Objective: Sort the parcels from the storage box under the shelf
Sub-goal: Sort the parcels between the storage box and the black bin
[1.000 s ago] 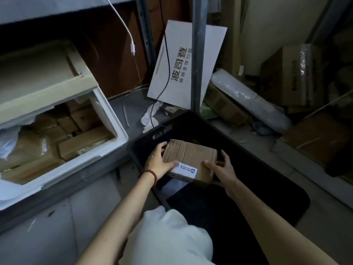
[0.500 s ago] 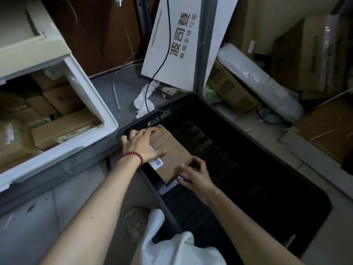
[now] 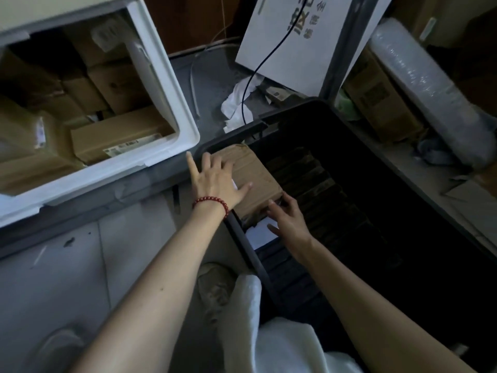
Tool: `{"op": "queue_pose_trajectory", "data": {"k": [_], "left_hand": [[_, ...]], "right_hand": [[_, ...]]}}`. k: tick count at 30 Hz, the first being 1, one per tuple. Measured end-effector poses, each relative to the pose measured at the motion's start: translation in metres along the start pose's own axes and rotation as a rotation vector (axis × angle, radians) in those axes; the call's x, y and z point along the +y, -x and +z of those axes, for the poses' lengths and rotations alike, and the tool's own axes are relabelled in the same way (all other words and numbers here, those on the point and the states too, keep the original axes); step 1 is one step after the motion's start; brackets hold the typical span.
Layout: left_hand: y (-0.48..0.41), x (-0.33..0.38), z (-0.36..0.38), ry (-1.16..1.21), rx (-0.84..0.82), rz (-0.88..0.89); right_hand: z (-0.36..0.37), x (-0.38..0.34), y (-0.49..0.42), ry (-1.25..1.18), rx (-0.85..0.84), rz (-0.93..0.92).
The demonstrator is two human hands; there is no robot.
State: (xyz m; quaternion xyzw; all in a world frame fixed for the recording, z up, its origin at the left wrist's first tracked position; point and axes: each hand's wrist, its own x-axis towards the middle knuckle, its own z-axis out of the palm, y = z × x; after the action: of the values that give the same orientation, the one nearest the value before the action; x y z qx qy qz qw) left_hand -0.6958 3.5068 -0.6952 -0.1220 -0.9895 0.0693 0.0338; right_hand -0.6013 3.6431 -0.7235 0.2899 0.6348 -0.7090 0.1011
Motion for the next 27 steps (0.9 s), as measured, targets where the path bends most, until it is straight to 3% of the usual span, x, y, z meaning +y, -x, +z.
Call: {"op": "queue_pose_trajectory", "data": {"k": [4, 7, 12, 19, 27], "left_hand": [[0.002, -0.001, 0.001, 0.006, -0.078, -0.006], [0.015, -0.006, 0.002, 0.168, -0.134, -0.02], [0.048, -0.016, -0.012, 0.33, -0.012, -0.108], [0.088, -0.047, -0.052, 0.245, -0.081, -0.242], [0.122, -0.105, -0.149, 0.189, 0.02, -0.327]], "right_hand": [[-0.004, 0.006, 0.0, 0.181, 0.002, -0.033], [-0.01, 0.004, -0.004, 0.425, 0.051, -0.017], [-0.021, -0.017, 0.007, 1.0, 0.089, -0.126], [0.0, -0.074, 0.055, 1.119, 0.001, -0.406], [0.054, -0.139, 0.132, 1.115, -0.04, -0.69]]}}
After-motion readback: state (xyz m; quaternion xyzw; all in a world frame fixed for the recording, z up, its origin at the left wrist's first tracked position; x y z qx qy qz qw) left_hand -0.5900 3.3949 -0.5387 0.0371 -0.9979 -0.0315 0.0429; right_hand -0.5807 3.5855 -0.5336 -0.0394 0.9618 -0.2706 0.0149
